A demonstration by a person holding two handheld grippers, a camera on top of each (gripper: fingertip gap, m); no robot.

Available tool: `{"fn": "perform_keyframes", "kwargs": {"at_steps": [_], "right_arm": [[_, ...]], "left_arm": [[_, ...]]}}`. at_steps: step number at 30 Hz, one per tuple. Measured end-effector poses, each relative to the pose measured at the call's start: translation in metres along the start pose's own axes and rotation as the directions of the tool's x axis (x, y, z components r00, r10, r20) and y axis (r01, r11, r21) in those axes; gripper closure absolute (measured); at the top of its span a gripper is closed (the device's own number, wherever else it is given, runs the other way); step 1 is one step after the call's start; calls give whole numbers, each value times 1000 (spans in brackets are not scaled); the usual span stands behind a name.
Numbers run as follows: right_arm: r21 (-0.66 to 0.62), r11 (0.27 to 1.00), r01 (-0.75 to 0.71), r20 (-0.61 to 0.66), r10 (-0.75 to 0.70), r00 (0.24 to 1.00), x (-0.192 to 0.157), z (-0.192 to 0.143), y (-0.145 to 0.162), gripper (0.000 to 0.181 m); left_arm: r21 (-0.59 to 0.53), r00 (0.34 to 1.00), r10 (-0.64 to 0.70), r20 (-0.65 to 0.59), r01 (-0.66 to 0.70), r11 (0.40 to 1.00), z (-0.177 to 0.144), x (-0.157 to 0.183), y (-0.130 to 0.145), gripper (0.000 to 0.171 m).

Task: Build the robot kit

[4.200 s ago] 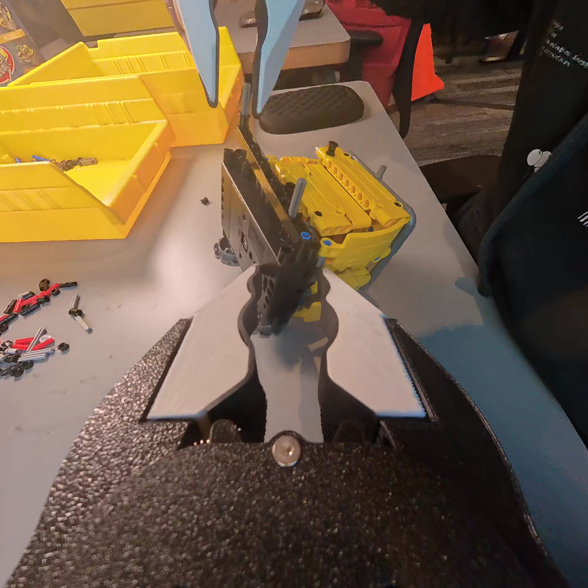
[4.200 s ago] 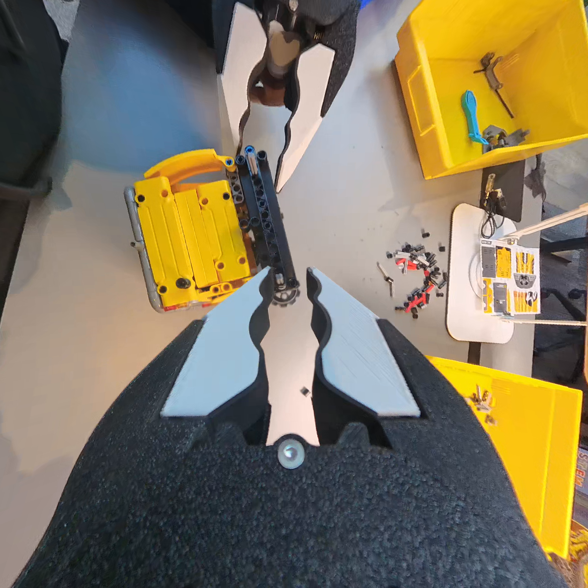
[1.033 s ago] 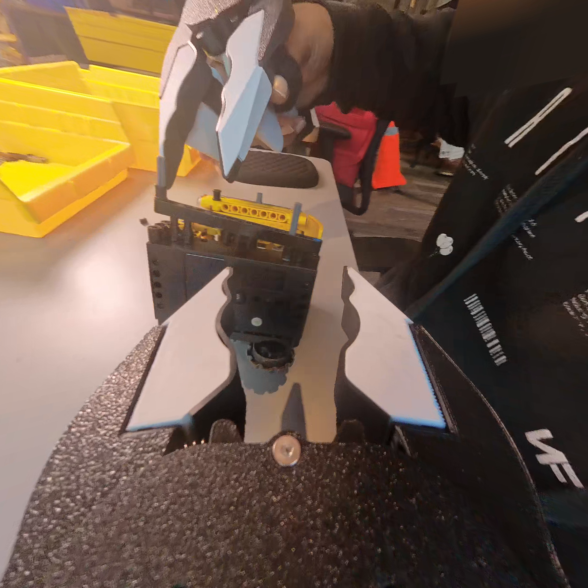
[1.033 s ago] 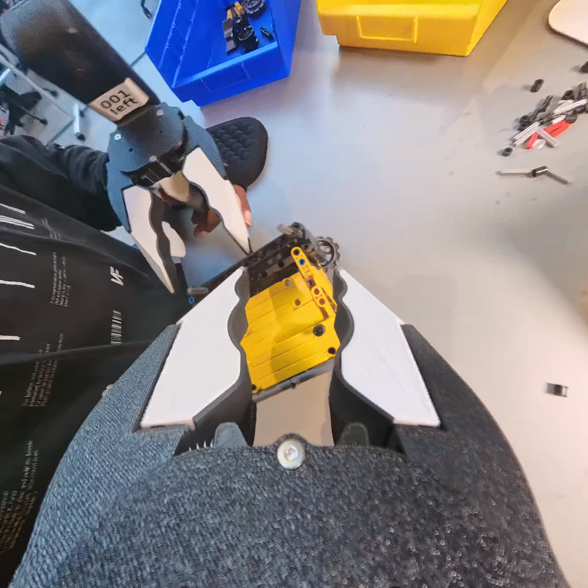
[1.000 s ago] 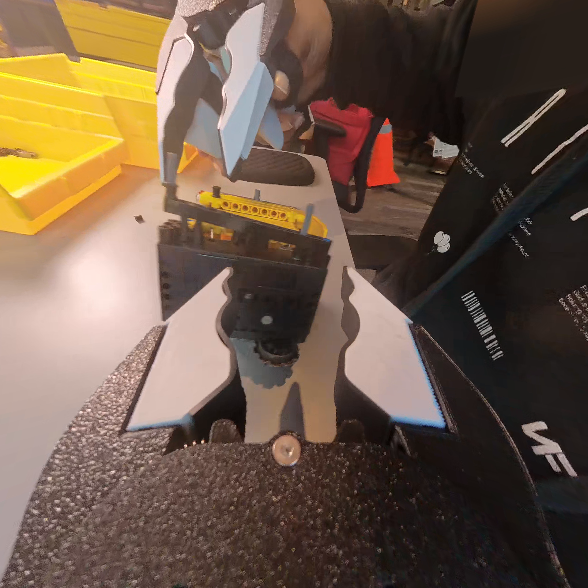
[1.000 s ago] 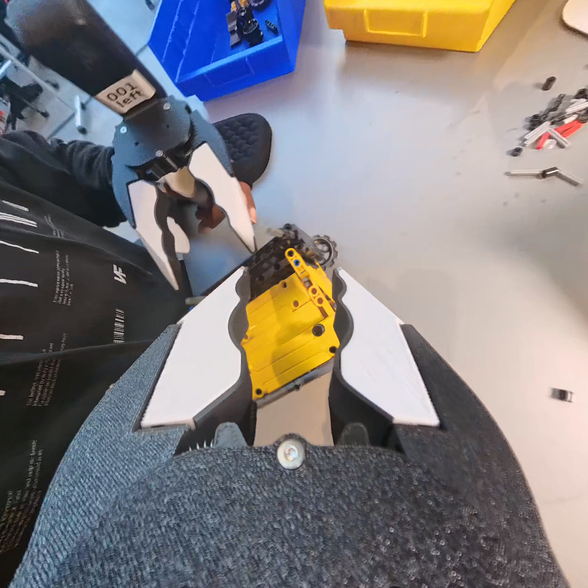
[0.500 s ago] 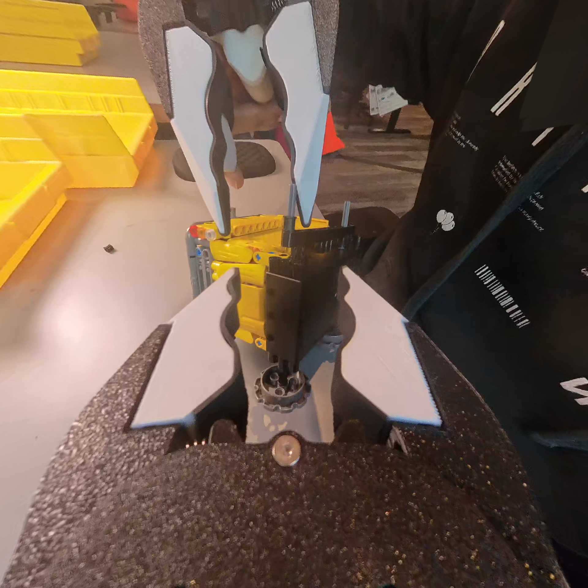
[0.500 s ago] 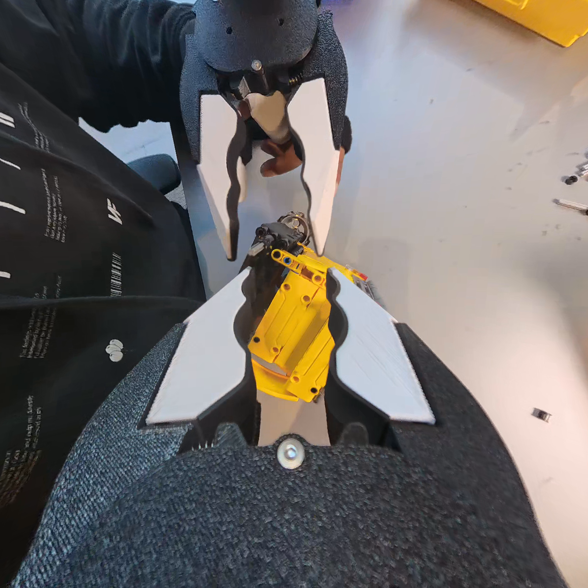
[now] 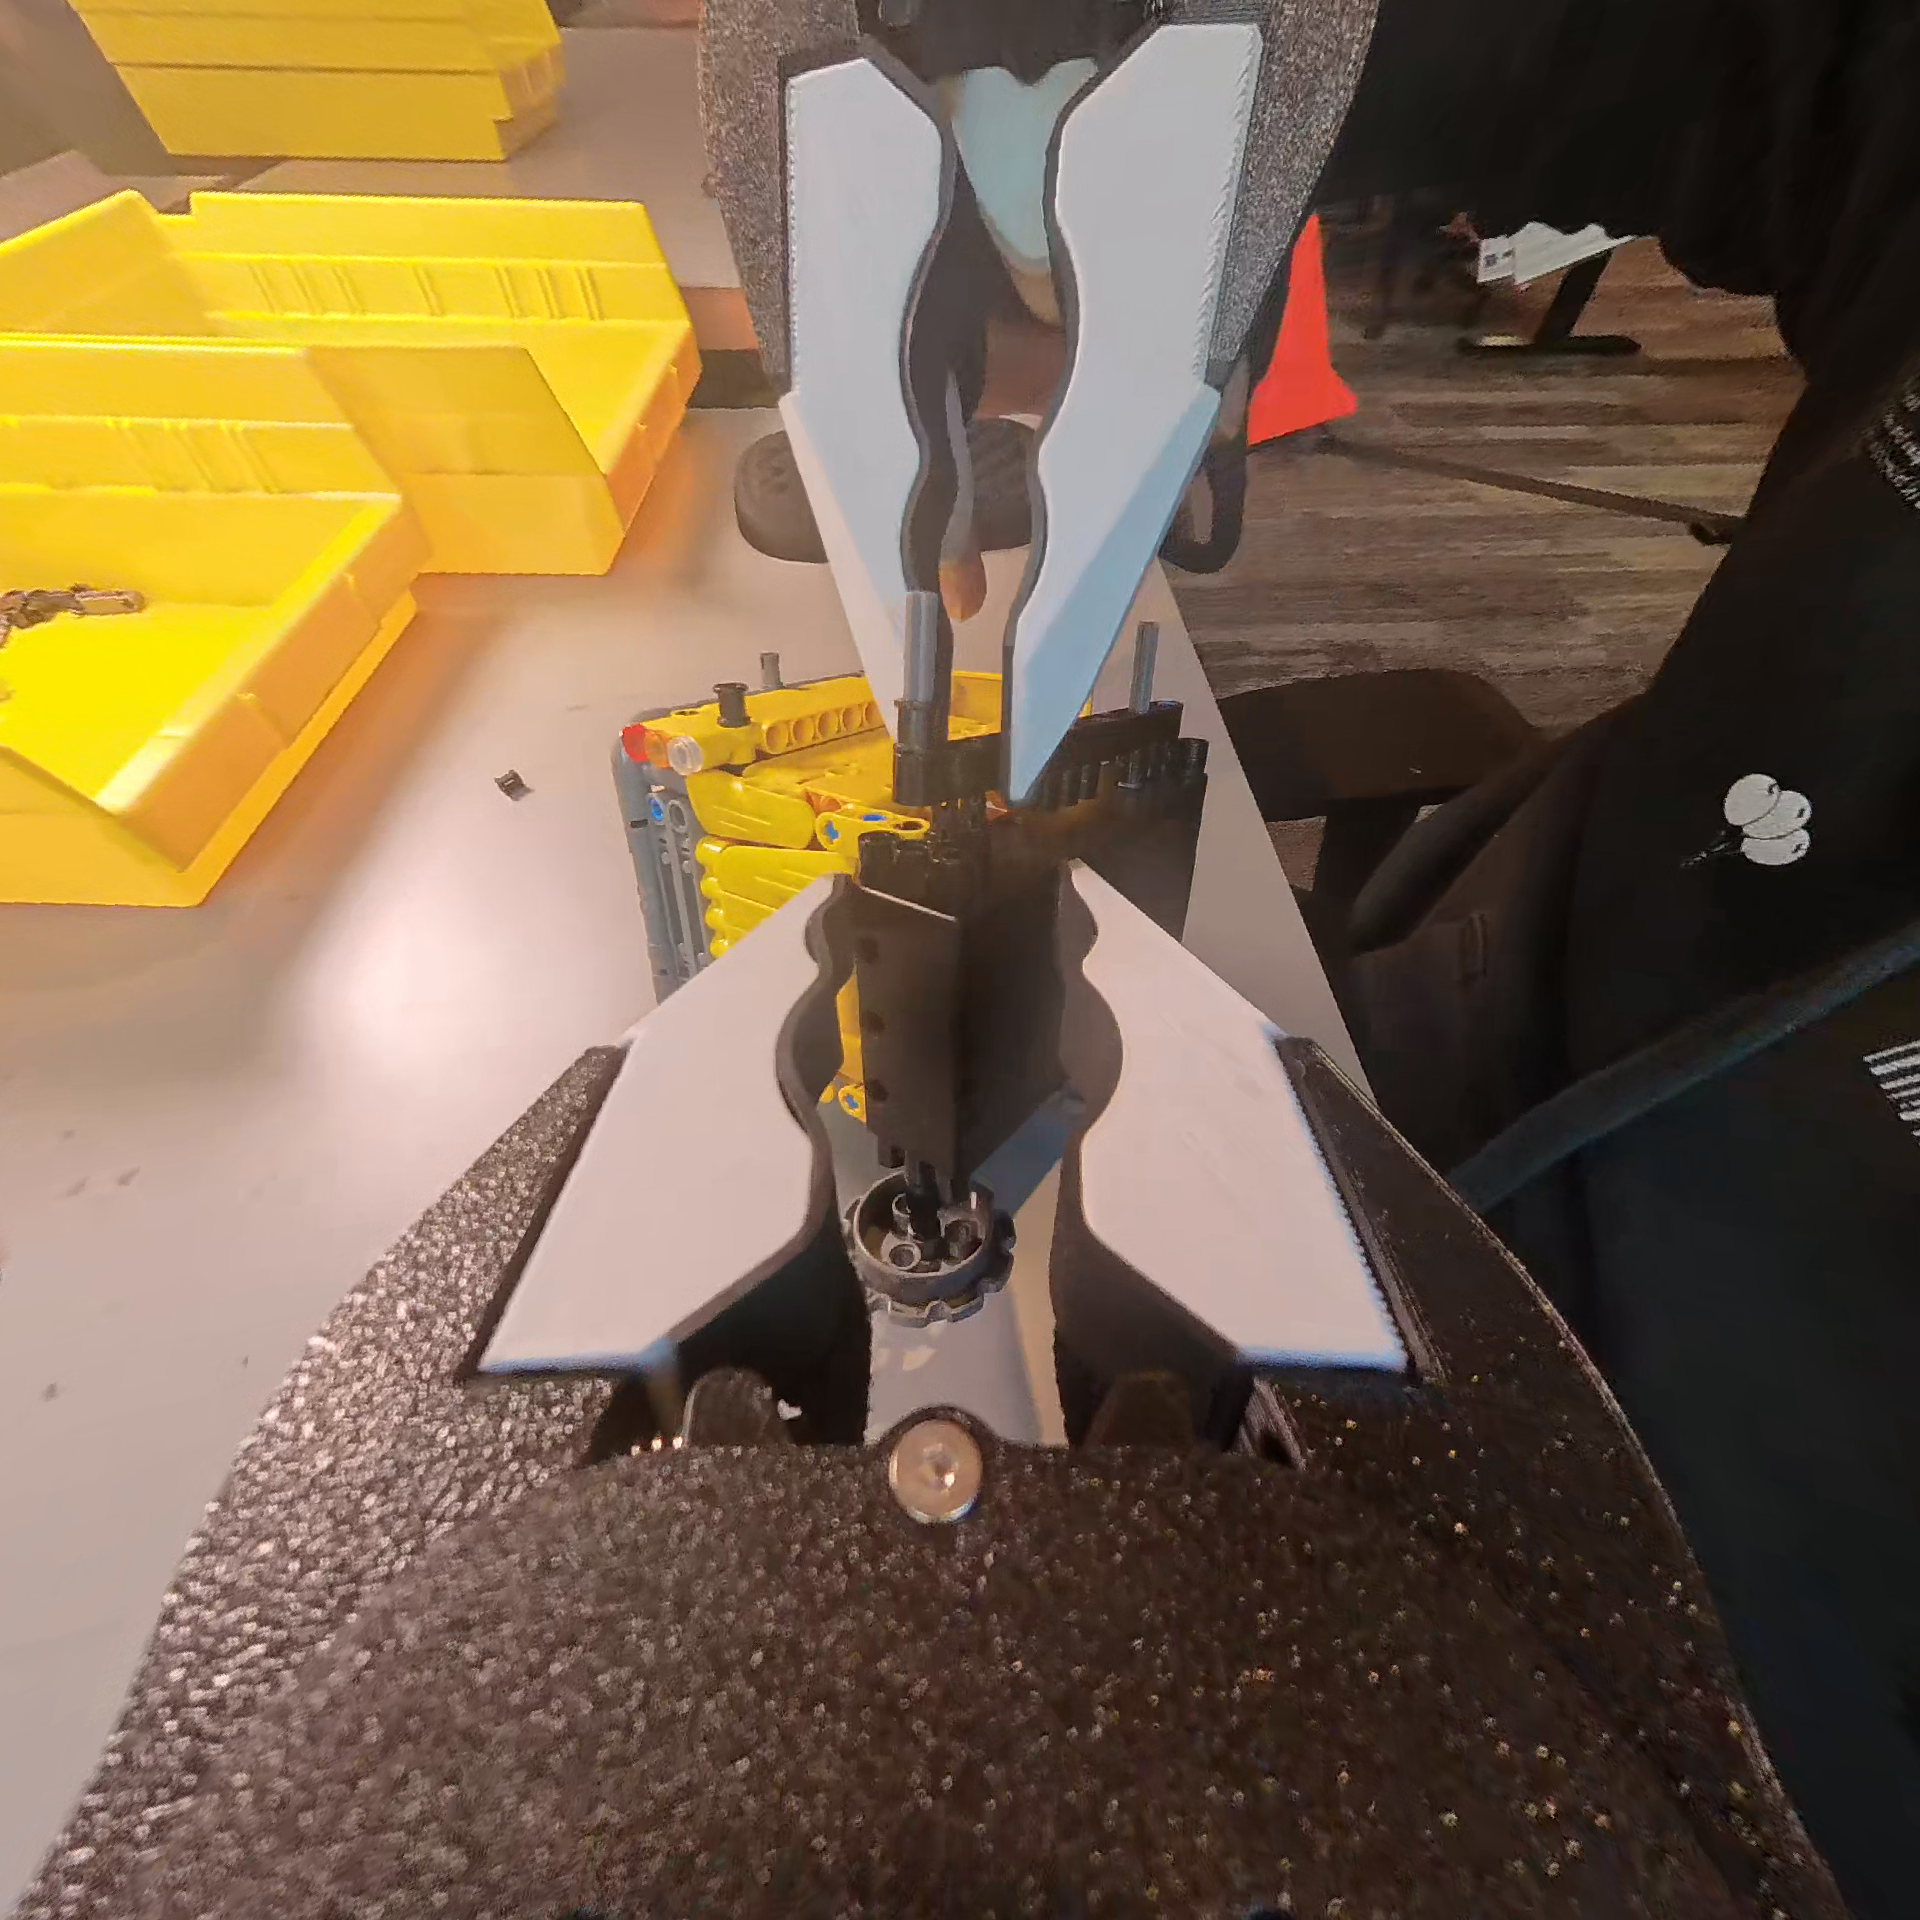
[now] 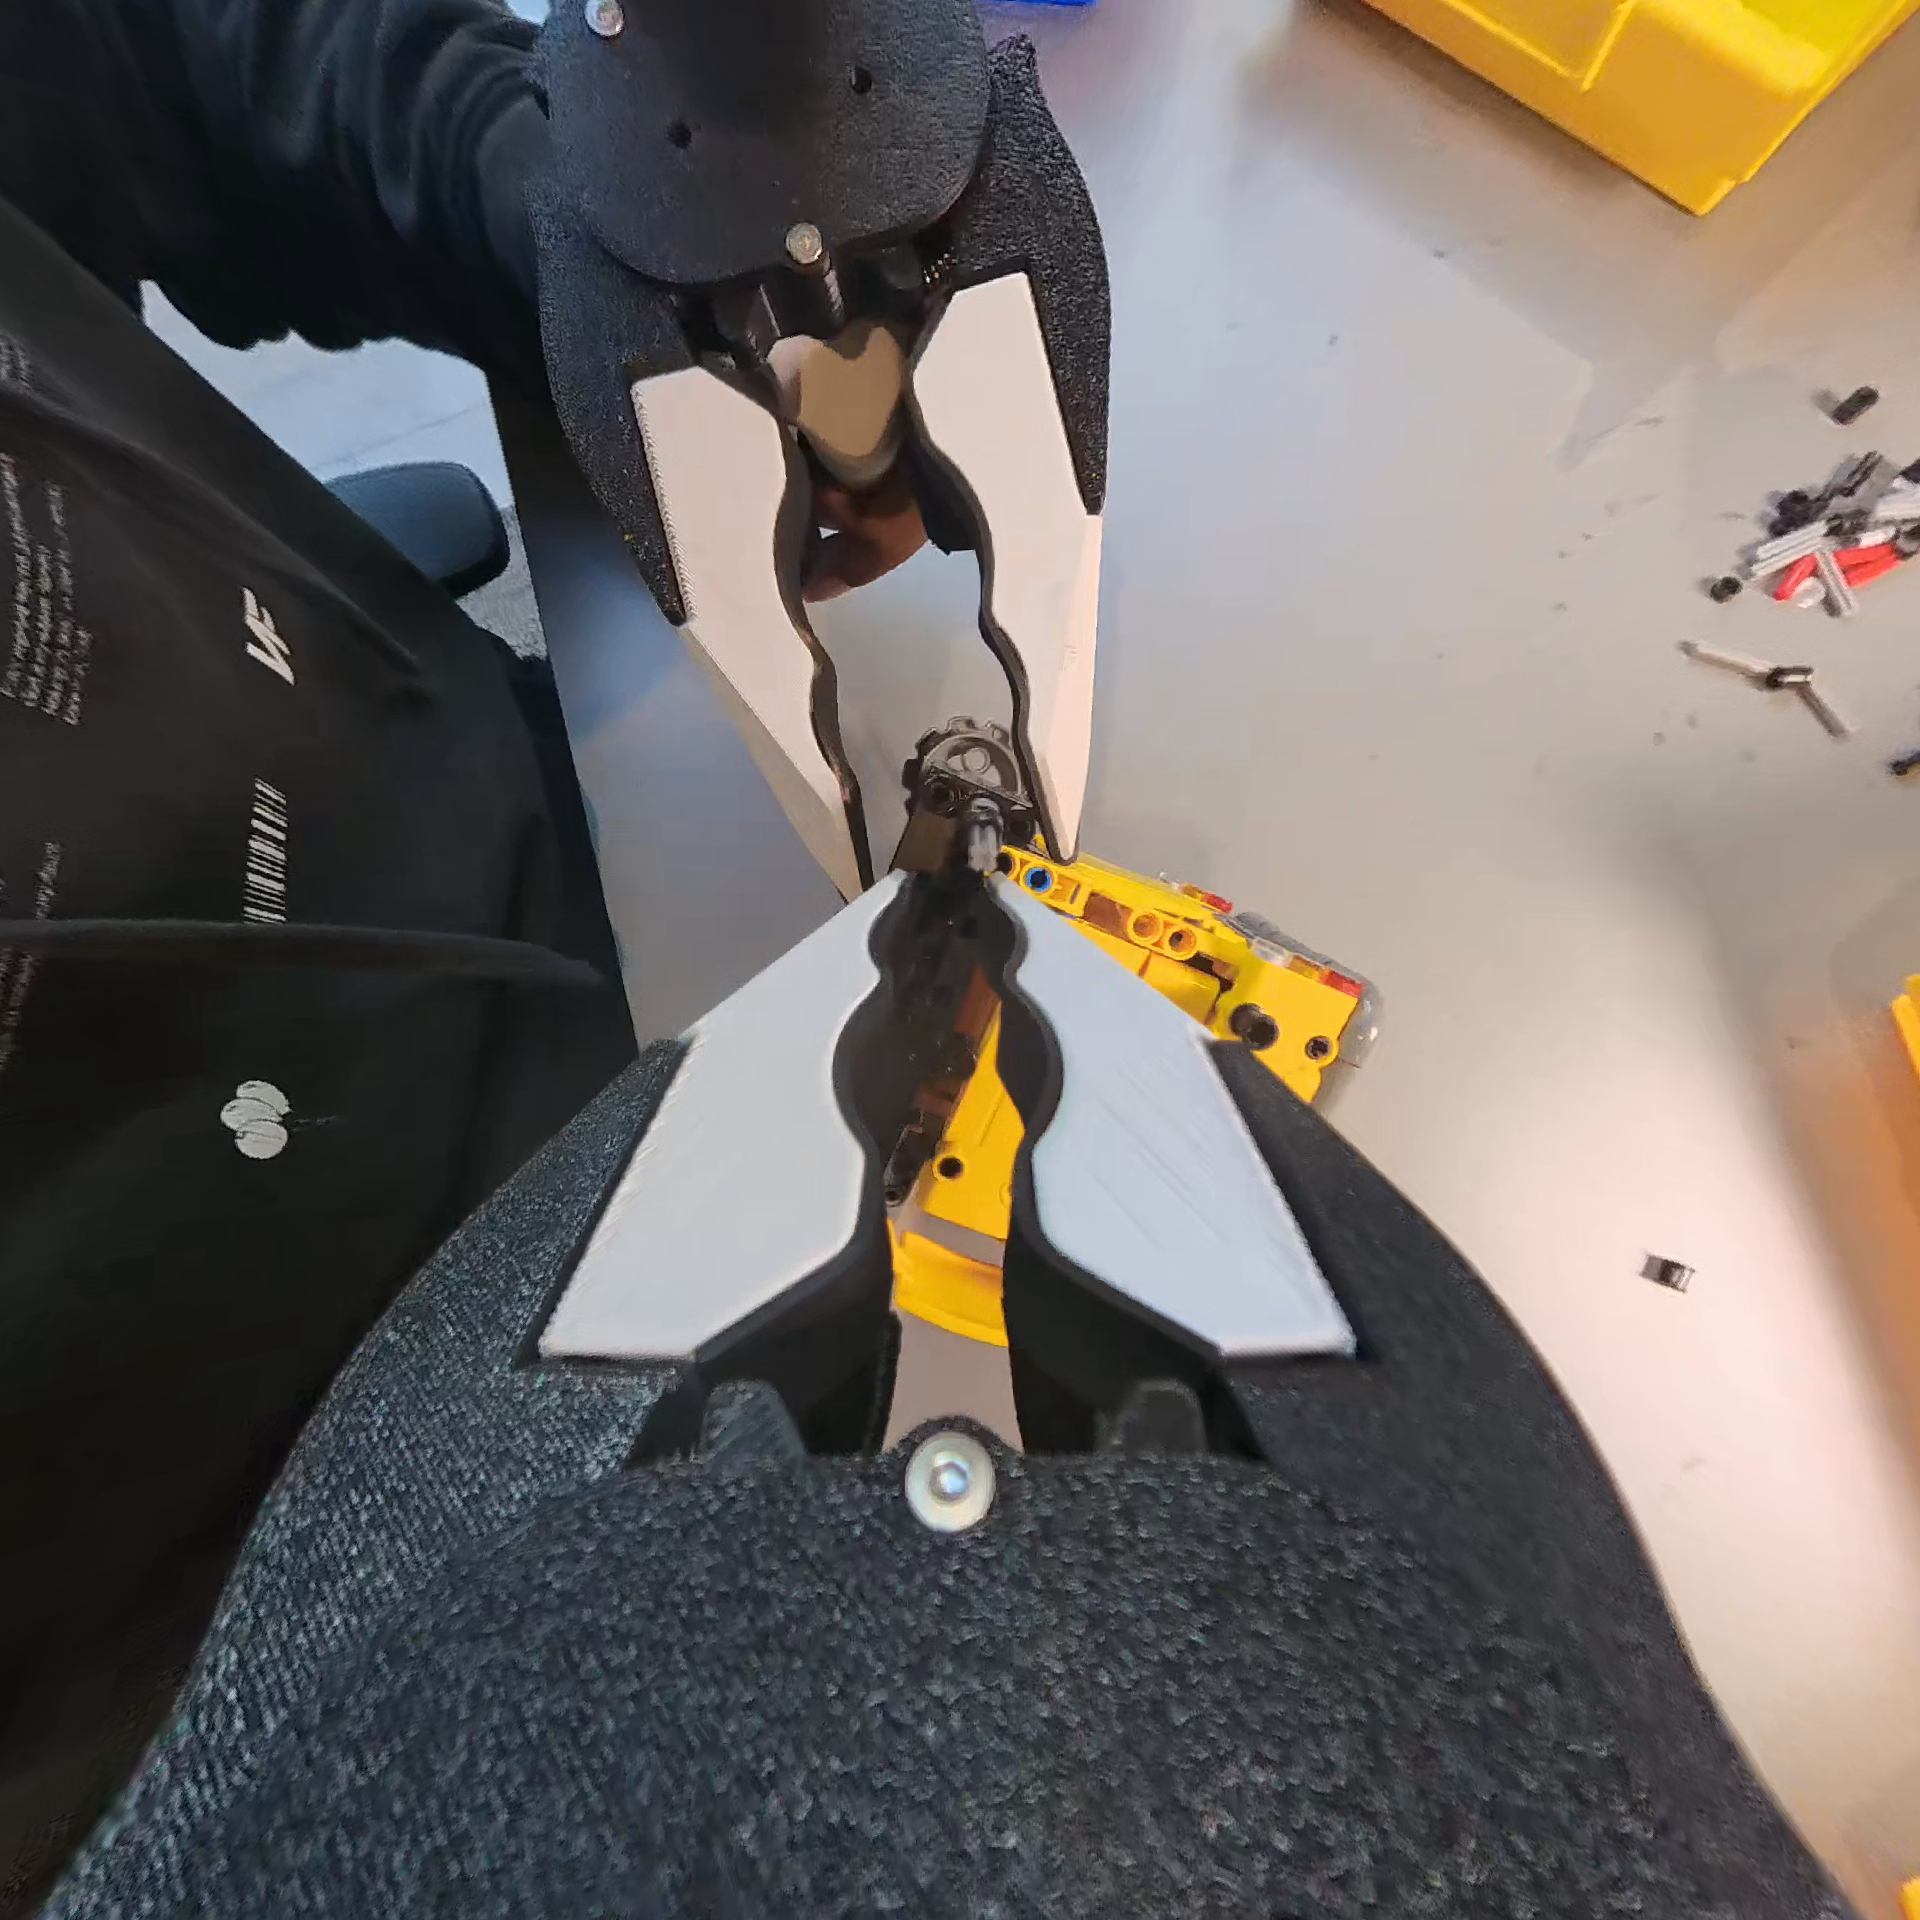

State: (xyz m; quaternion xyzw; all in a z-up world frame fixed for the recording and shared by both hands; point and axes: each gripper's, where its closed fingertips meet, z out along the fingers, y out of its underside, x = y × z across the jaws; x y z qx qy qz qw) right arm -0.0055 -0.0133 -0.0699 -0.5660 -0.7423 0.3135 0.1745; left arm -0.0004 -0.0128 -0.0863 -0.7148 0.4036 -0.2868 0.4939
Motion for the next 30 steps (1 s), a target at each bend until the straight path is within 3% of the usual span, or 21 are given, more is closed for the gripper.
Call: {"fn": "perform_keyframes", "kwargs": {"at_steps": [6,9,13,19,23,30], "right_arm": [[3,980,200,96,-199,975,-2,5,-6,173],[38,933,359,190,-359,914,-11,6,-8,173],[126,901,415,306,-433,848,-18,3,-8,174],[191,919,345,344,-392,853,-7,-5,-2,174],[204,937,284,326,-339,883,1,-11,2,174],[289,950,116,311,-208,927,18,-21,9,174]], "left_arm": [[26,999,-16,43,14,1000,-12,1,1,142],[33,1000,7,4,-7,999,-23,12,4,145],[29,996,89,22,-90,996,-28,18,5,127],[-3,989,140,45,-140,990,-17,13,-1,130],[3,998,63,2,-63,998,-9,4,-8,134],[-24,999,-33,32,34,999,-5,-3,-2,138]]}}
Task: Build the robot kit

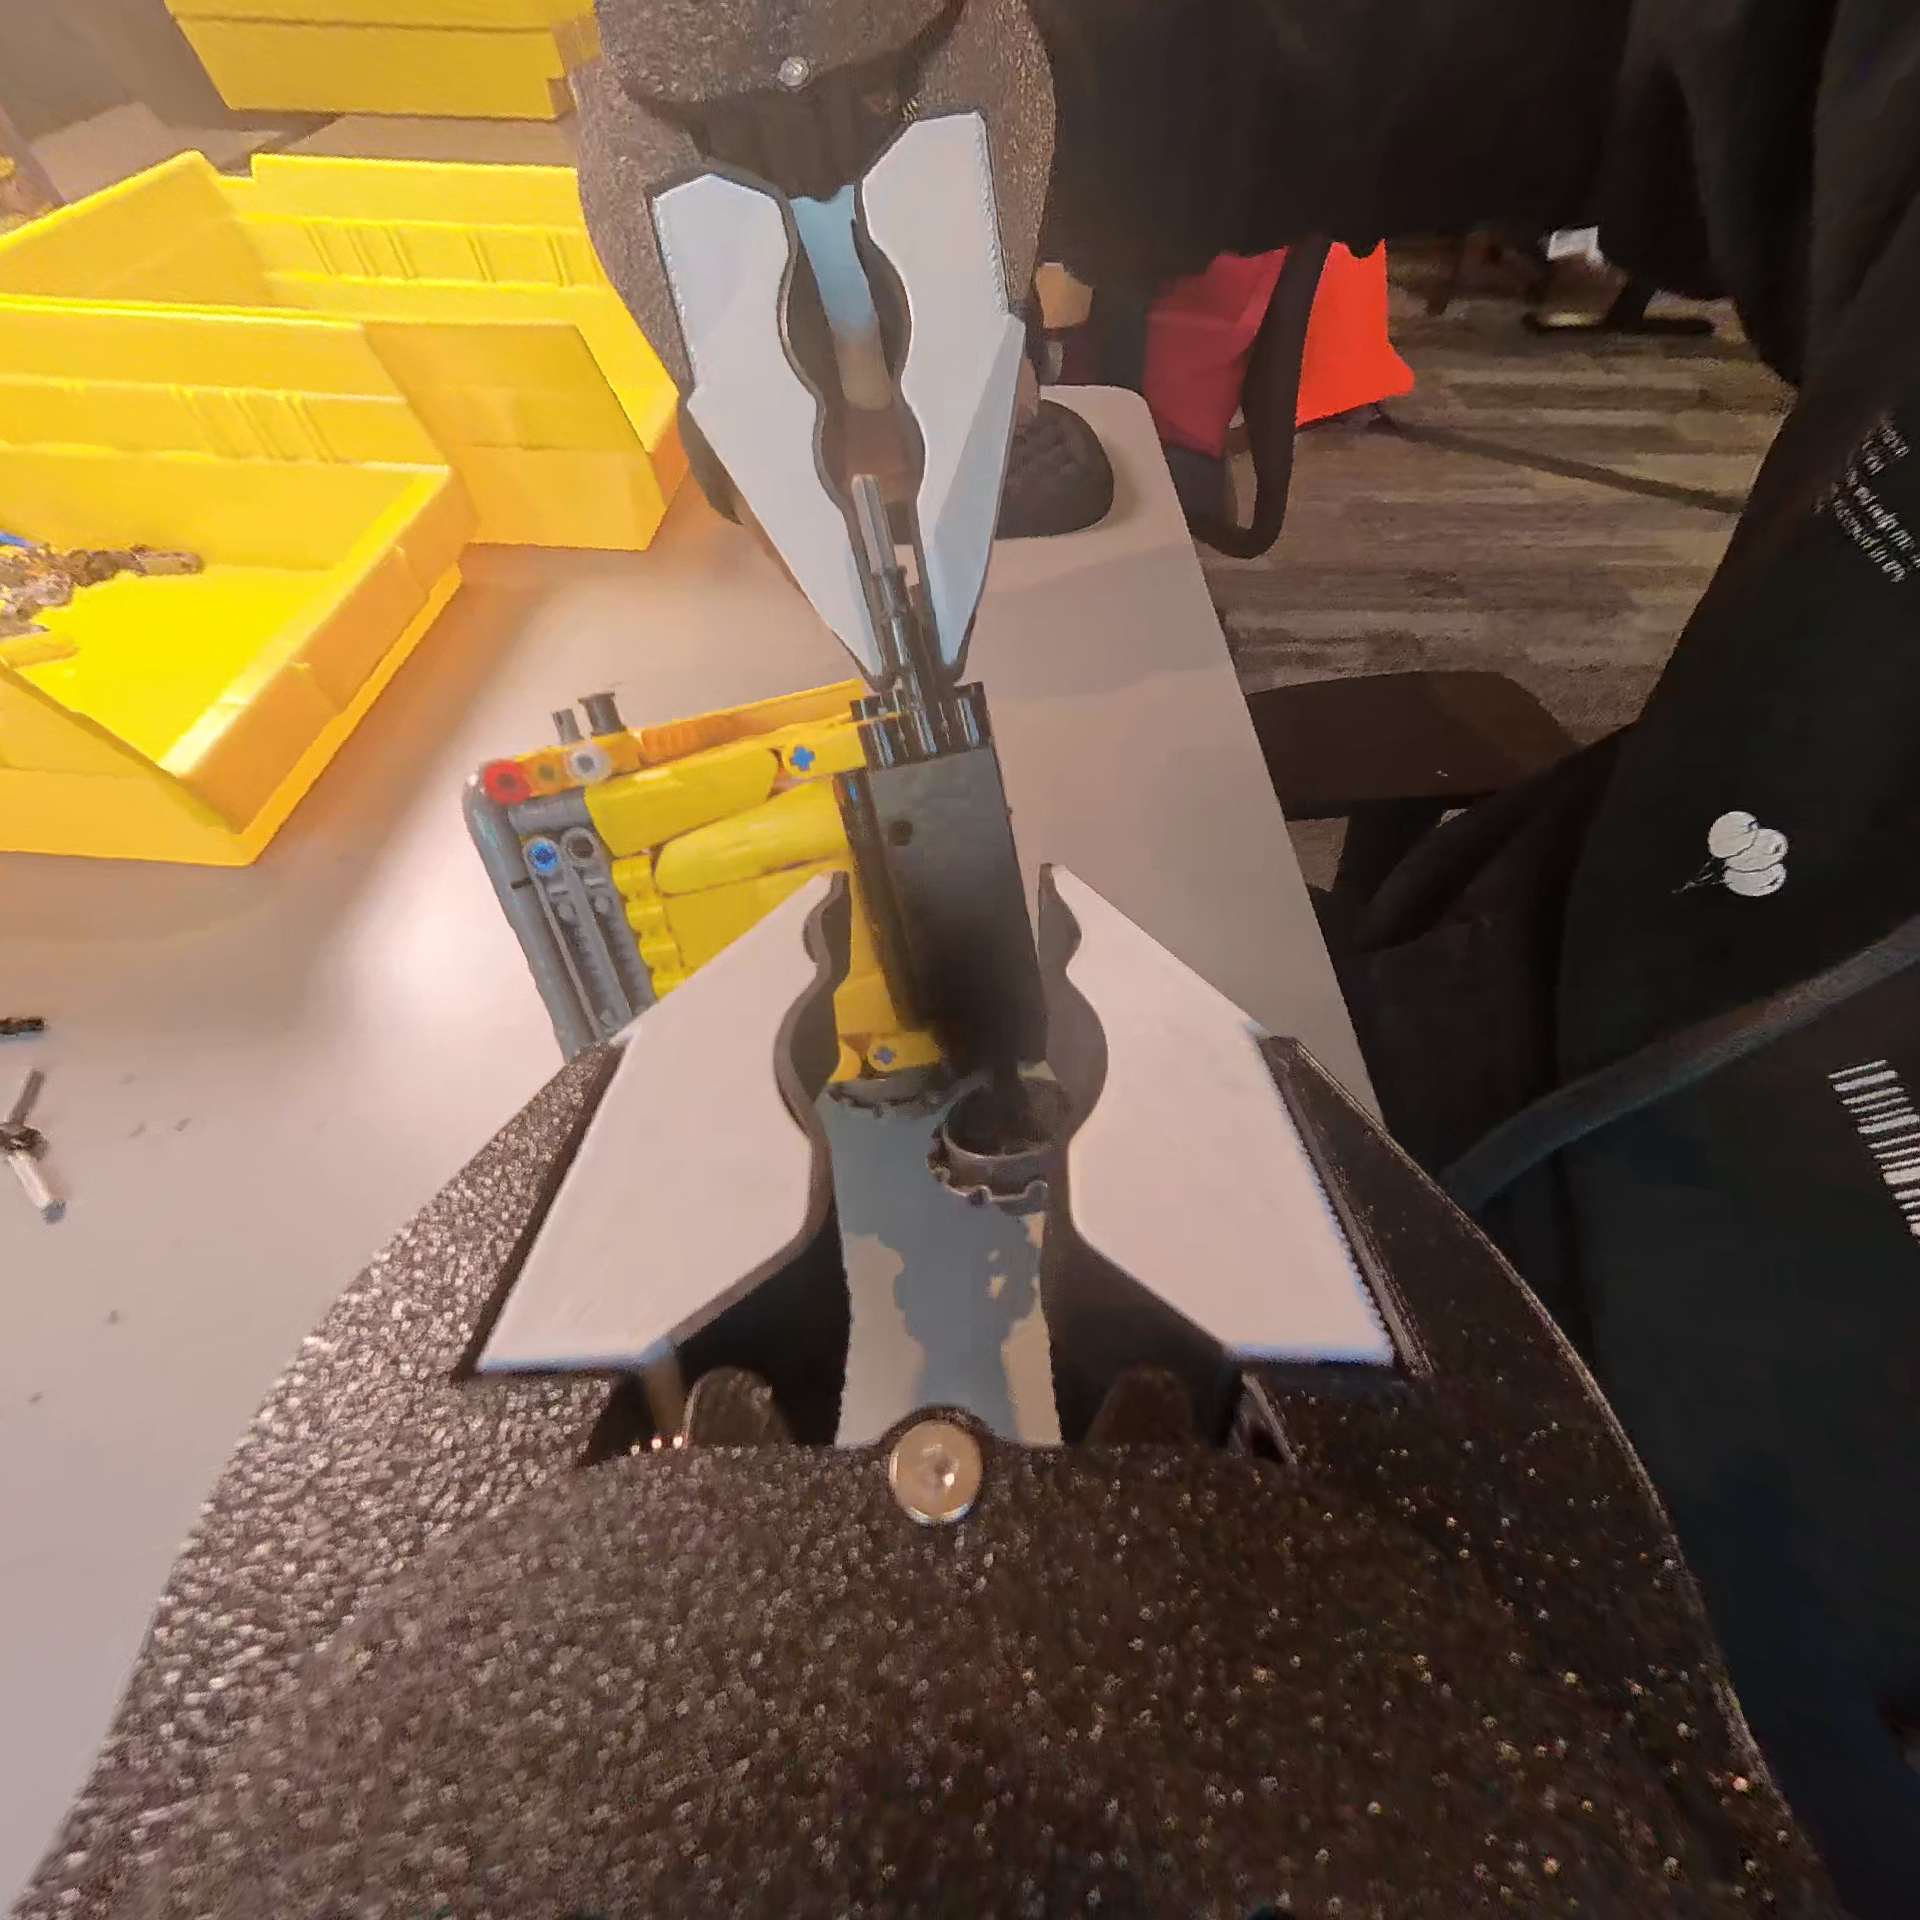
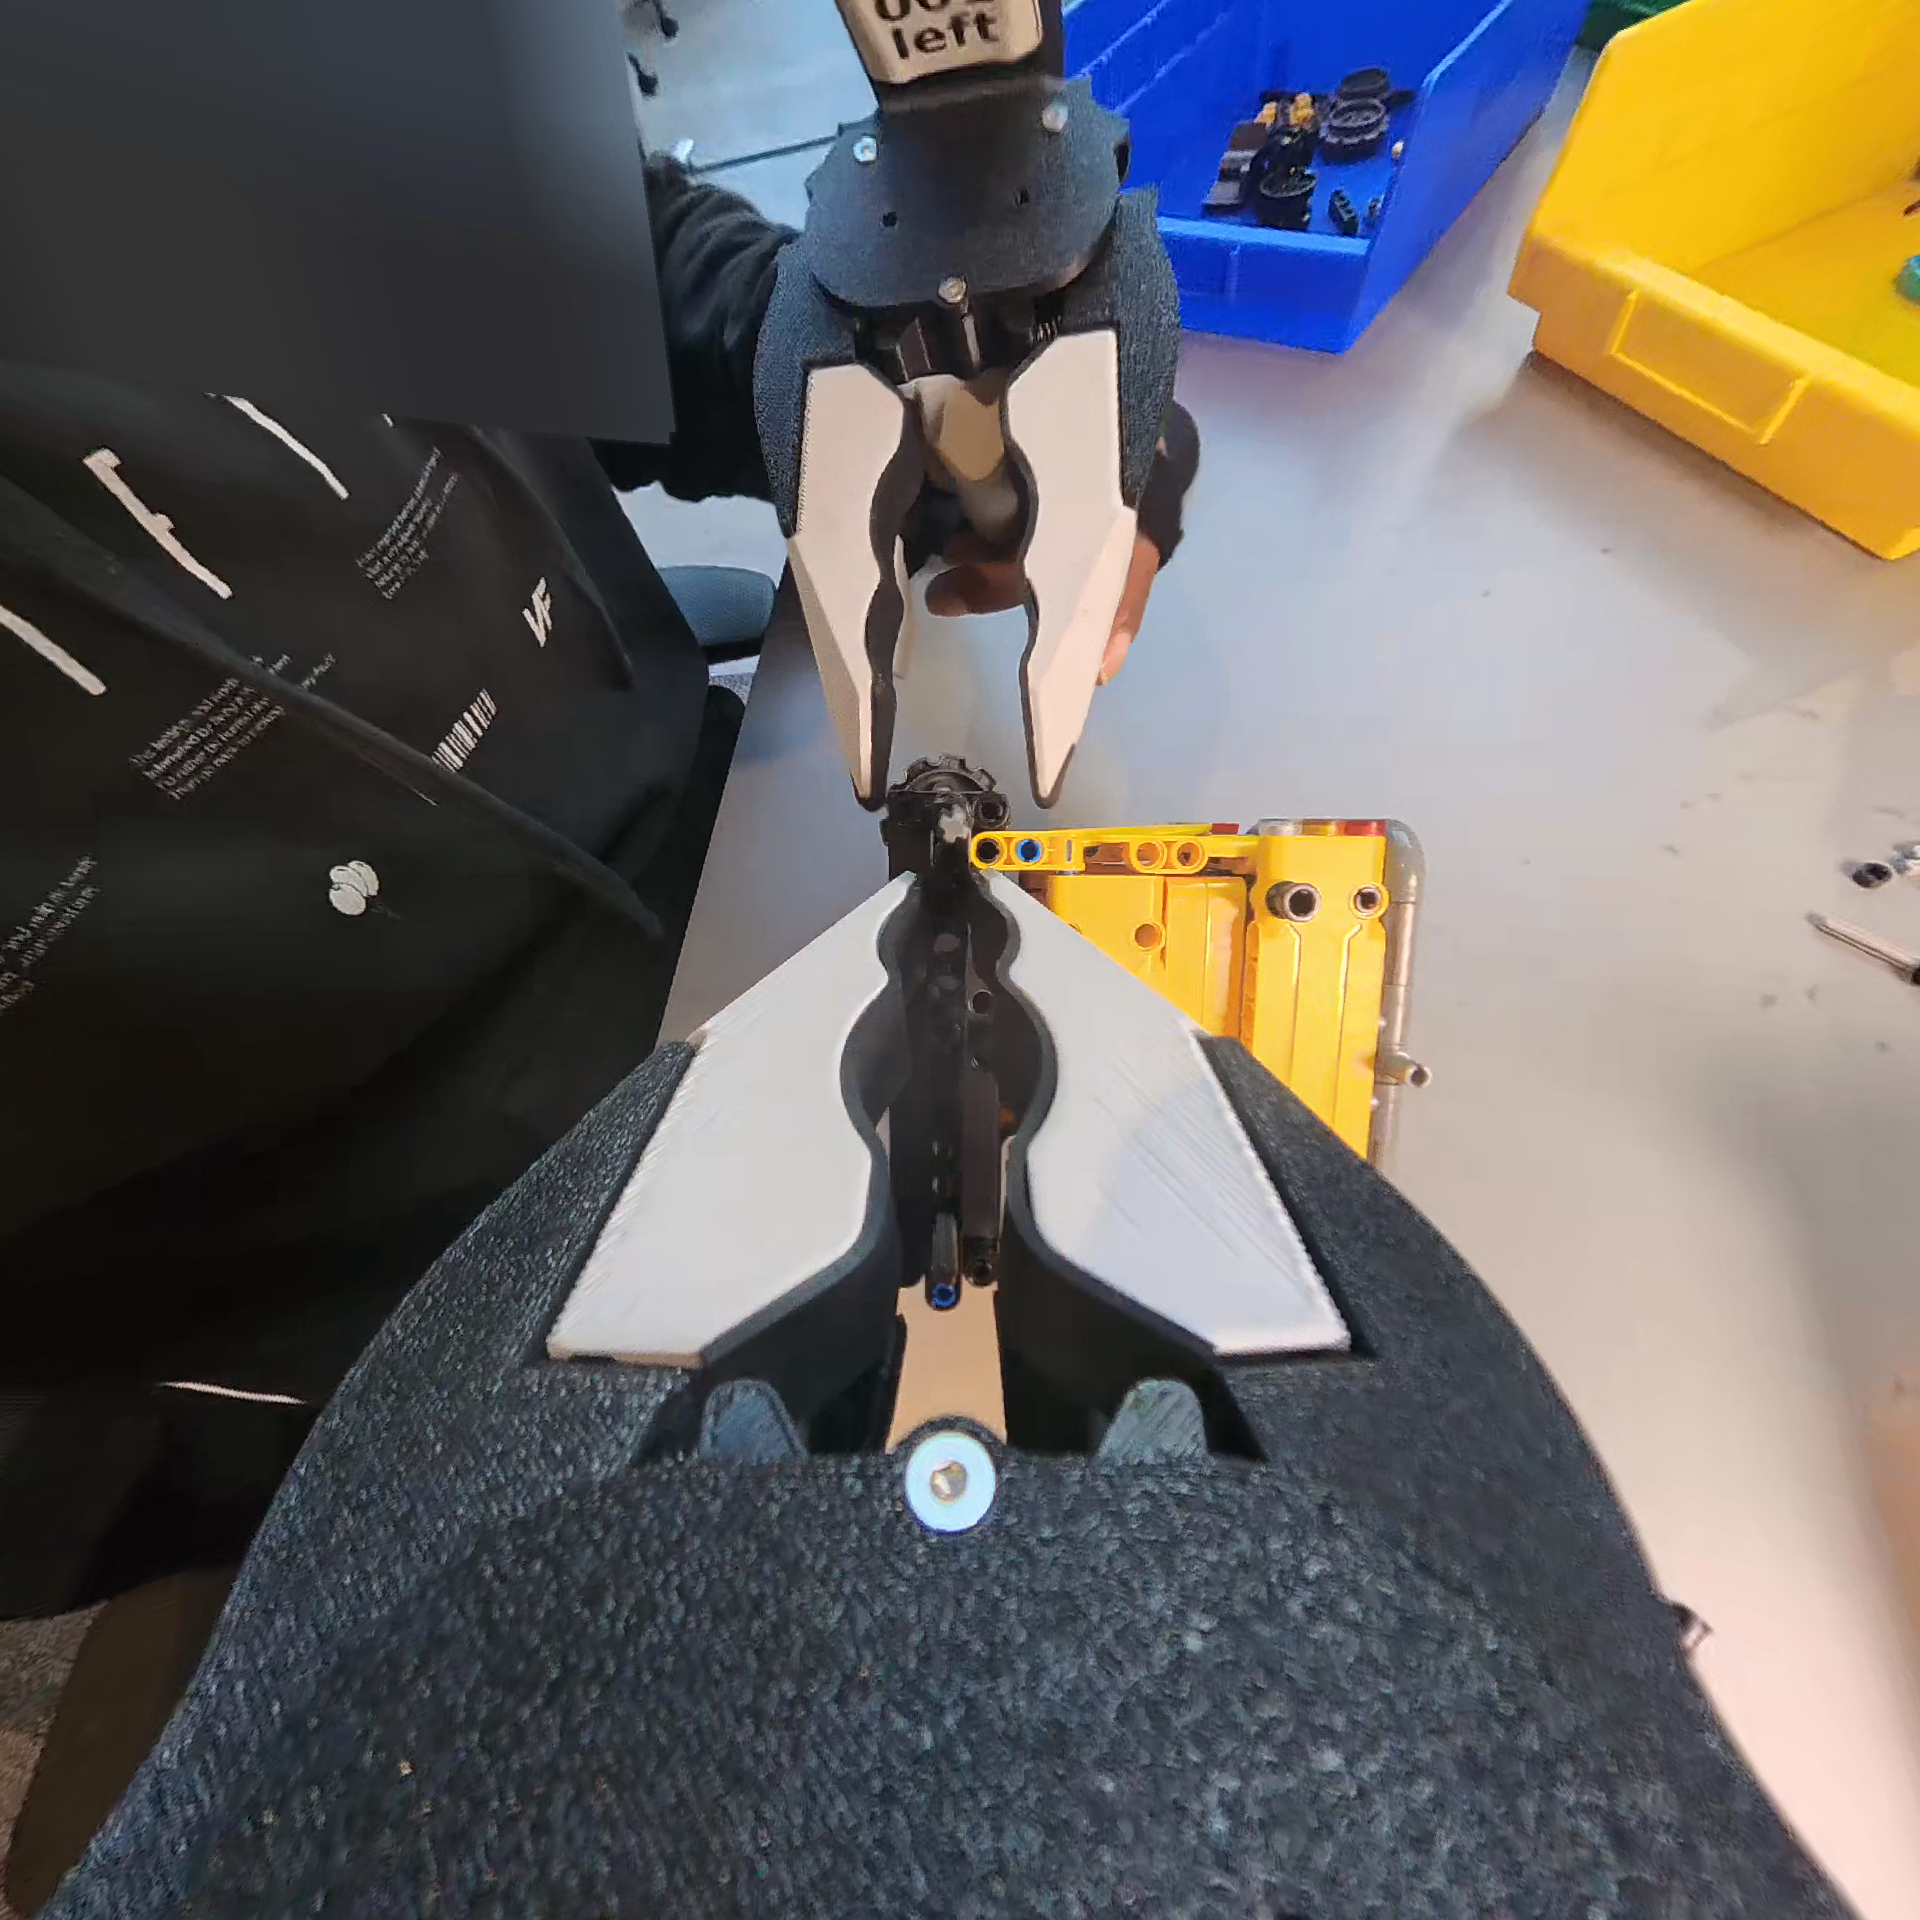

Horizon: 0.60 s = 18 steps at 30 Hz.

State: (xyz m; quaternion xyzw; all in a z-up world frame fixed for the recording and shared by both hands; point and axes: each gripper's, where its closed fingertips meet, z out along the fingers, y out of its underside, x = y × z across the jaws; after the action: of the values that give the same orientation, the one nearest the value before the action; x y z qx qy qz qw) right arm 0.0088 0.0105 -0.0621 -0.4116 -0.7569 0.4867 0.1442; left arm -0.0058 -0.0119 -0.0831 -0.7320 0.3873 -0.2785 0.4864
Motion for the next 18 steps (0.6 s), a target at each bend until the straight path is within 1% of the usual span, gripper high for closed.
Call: {"fn": "perform_keyframes", "kwargs": {"at_steps": [3,5,7,8,10,11,14,18], "right_arm": [[7,1000,-5,-1,5,1000,0,-1,1,174],[3,1000,-6,-2,6,1000,2,-2,2,173],[-7,1000,-8,-9,8,1000,4,0,4,173],[-8,1000,-7,-7,7,1000,5,1,5,173],[-8,1000,-1,-14,1,1000,7,0,5,173],[-14,1000,1,-21,-2,1000,8,-2,6,173],[-51,998,22,-45,-24,999,10,-5,9,173],[-104,994,44,-47,-49,998,8,-2,13,173]], "left_arm": [[16,997,-75,-23,75,997,6,4,7,138],[23,995,-95,-13,95,995,11,4,9,139],[-10,996,-85,23,85,996,20,3,16,138],[-19,996,-75,49,76,997,25,1,19,135],[-4,993,-55,100,55,998,32,-3,19,142],[10,992,-66,107,65,998,35,-5,19,142],[70,985,-153,82,148,987,41,-6,16,141],[123,978,-207,41,200,972,48,3,17,129]]}}
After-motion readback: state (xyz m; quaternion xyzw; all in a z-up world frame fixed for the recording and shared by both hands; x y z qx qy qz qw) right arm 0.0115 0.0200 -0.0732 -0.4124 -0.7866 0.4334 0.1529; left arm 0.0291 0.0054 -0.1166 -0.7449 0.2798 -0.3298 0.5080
